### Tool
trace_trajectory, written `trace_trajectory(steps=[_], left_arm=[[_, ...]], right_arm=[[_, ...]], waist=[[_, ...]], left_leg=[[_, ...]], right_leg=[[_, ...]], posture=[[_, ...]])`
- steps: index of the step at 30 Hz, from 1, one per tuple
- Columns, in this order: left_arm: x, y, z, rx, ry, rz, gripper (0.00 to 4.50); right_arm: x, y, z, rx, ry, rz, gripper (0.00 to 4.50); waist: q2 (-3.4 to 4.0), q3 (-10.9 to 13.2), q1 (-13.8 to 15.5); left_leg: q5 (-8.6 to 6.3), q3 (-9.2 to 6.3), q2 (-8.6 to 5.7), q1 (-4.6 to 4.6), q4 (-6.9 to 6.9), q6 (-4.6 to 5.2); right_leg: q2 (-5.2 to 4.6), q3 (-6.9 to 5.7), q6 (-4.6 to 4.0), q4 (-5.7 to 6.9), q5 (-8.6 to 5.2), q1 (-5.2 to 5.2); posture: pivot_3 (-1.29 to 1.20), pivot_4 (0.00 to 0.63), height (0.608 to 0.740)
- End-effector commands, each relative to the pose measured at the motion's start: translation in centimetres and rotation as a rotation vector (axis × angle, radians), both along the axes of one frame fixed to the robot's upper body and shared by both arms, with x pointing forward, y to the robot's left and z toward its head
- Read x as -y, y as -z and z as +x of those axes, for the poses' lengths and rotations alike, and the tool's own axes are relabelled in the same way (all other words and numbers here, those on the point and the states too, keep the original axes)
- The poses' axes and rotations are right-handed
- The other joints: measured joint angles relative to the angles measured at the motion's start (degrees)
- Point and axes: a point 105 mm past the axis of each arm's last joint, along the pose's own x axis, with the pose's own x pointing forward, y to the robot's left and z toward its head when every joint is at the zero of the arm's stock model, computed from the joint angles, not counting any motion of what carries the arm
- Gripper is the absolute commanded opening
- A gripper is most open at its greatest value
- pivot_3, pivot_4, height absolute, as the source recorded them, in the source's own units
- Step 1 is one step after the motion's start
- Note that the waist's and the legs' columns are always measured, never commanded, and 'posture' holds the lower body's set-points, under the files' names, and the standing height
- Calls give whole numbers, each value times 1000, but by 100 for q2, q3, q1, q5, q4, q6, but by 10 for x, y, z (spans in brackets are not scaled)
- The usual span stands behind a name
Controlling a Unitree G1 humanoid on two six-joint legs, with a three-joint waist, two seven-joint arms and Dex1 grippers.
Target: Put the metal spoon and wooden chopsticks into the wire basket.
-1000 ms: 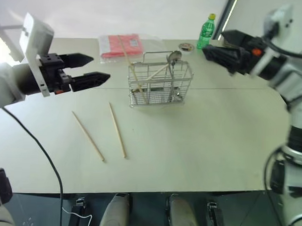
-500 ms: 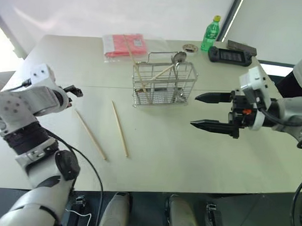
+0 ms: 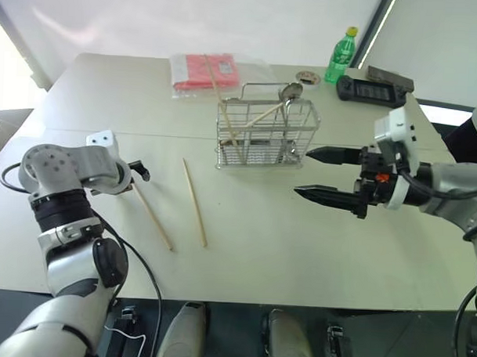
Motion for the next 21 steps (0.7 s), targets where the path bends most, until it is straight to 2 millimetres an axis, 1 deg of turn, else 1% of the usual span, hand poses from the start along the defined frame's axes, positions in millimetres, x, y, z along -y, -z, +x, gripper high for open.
trace_trajectory(steps=[1,2,4,8,9,10,14,16,17,19,20,21], left_arm=[[3,7,0,-46,18,-13,3980],[4,8,0,-51,18,-13,3724],[5,8,1,-59,20,-17,2807],[9,5,5,-62,15,-29,707],[9,4,6,-61,9,-31,266],[9,3,6,-60,4,-33,55],[6,0,7,-54,4,-27,55],[-3,-9,9,-8,-3,-3,55],[-9,-19,13,54,-20,1,55],[-20,-41,25,206,-49,2,55],[-35,-76,39,415,-79,33,55],[-44,-102,46,565,-79,70,55]], right_arm=[[1,-11,-5,54,14,16,4500],[2,-11,-6,53,18,16,4500],[3,-11,-6,53,26,19,4500],[3,-14,-6,60,42,37,4500],[3,-14,-6,60,45,41,4500],[3,-15,-6,60,46,42,4500],[4,-14,-7,55,50,45,4500],[5,-13,-7,50,59,49,4500],[6,-13,-6,46,68,51,4500],[8,-11,-6,42,83,50,4500],[10,-11,-5,41,99,55,4500],[11,-11,-5,41,110,59,4500]], waist=[[4,-2,3],[5,-3,4],[7,-4,17],[7,-4,63],[7,-4,85],[7,-4,110],[7,-4,142],[6,-3,143],[3,-1,141],[-3,3,136],[-6,4,134],[-9,5,127]], left_leg=[[0,0,0,0,0,0],[0,0,0,0,0,0],[0,0,0,1,0,0],[-1,-1,-4,1,1,-1],[-1,0,-5,1,2,-1],[-1,0,-5,1,2,-1],[-1,1,-4,0,-3,-2],[-2,2,-4,0,-4,-3],[-2,2,-4,0,-4,-3],[-2,4,-2,-4,-4,-3],[-2,4,-1,-9,-4,-4],[-1,5,0,-21,-4,-5]], right_leg=[[0,0,0,0,0,0],[0,0,0,0,0,1],[0,0,0,-4,0,4],[-3,-1,-1,-21,0,15],[-3,-1,-3,-28,2,16],[-3,-1,-4,-32,2,17],[-3,-1,-3,-38,3,15],[-3,-1,-2,-38,3,15],[-3,-1,-3,-38,3,14],[-2,-1,-4,-38,4,9],[-1,-1,-6,-38,5,3],[0,-2,-10,-38,7,-8]], posture=[[0,150,720],[0,150,720],[0,150,720],[0,150,720],[0,150,720],[0,150,720],[0,150,720],[0,150,720],[0,150,720],[0,150,720],[0,150,720],[0,150,720]])
